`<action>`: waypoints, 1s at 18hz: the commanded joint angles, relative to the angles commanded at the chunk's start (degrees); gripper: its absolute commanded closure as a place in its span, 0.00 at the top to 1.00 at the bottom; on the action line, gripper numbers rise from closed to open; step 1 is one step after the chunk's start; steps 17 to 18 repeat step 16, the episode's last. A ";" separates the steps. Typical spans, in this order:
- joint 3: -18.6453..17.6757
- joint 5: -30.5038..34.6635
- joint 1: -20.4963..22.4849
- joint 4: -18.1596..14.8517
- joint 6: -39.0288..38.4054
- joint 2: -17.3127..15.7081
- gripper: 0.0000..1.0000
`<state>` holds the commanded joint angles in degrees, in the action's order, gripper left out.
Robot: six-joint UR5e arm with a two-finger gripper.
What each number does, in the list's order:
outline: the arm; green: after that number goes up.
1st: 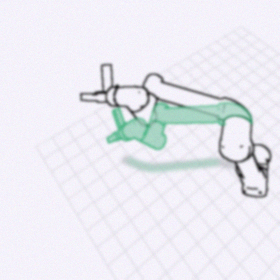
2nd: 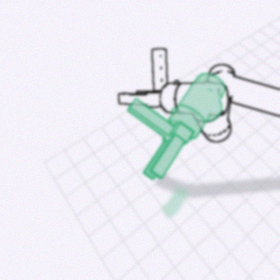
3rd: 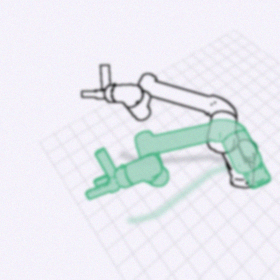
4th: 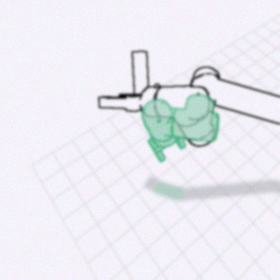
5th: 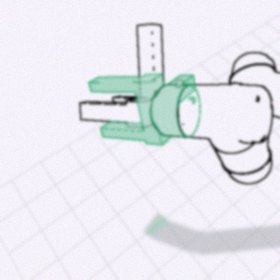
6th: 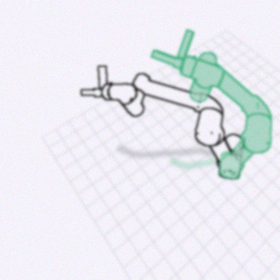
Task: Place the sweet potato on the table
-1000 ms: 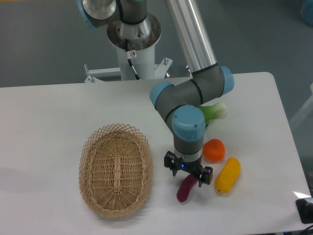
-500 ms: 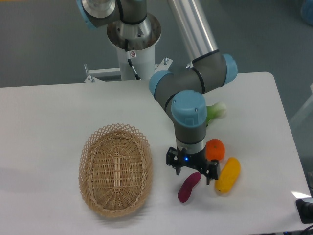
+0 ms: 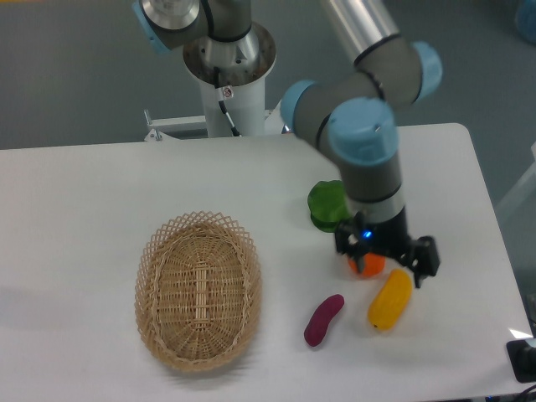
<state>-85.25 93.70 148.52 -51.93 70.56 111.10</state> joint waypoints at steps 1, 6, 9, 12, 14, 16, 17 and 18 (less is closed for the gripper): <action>0.00 -0.88 0.88 -1.14 2.28 -0.27 1.00; -0.09 -3.34 5.02 -4.93 13.10 -0.88 1.00; -0.70 -4.65 6.60 -5.29 15.31 -2.38 1.00; -0.62 -5.89 7.22 -5.20 15.31 -2.47 1.00; -0.62 -5.98 7.39 -5.20 15.40 -2.47 1.00; -0.70 -6.07 7.57 -5.20 15.40 -2.47 1.00; -0.70 -6.07 7.57 -5.20 15.40 -2.47 1.00; -0.70 -6.07 7.57 -5.20 15.40 -2.47 1.00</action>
